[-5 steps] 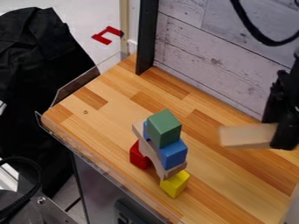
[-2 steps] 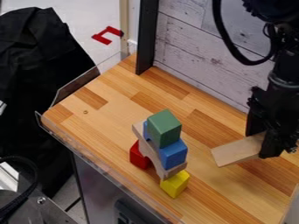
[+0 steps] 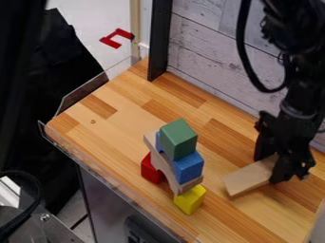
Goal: Remove the scalene triangle from the tower and put it in the the table
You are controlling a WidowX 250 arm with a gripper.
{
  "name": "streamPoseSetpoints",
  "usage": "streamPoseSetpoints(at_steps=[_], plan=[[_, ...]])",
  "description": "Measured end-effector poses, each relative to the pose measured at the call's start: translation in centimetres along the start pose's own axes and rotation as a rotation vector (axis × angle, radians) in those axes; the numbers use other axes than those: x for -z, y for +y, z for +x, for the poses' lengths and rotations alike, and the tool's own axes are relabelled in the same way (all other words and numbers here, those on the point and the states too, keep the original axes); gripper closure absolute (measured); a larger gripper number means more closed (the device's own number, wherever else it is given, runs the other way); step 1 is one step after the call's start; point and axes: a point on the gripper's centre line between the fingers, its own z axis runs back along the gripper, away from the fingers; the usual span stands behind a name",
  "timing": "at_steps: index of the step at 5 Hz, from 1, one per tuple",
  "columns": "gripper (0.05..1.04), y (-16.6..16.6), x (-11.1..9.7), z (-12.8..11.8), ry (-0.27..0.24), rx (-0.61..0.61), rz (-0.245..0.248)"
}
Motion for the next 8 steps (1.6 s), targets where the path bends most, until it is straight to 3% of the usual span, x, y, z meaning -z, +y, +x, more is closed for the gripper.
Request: streamPoseSetpoints(at_steps=[1,2,3,4,5,6,8], plan=[[0.532,0.3,1.5,-0.2,0.021,-0.054,0.005],[0.481,0.6,1.7,0.0,0.011,-0.102,-0.016],[0.188,0.6,1.7,-0.7,0.055,-0.157,-0.03],[0.082,1.5,-2.8,-1.7,-0.038,-0.232,-0.029],[0.083,2.5,-8.5,-2.6,-0.113,-0.271,-0.001],[0.083,3.1,-11.4,-4.0,-0.119,-0.294,-0.011],[0.083,4.0,-13.4,-6.4,-0.049,-0.28,0.015]])
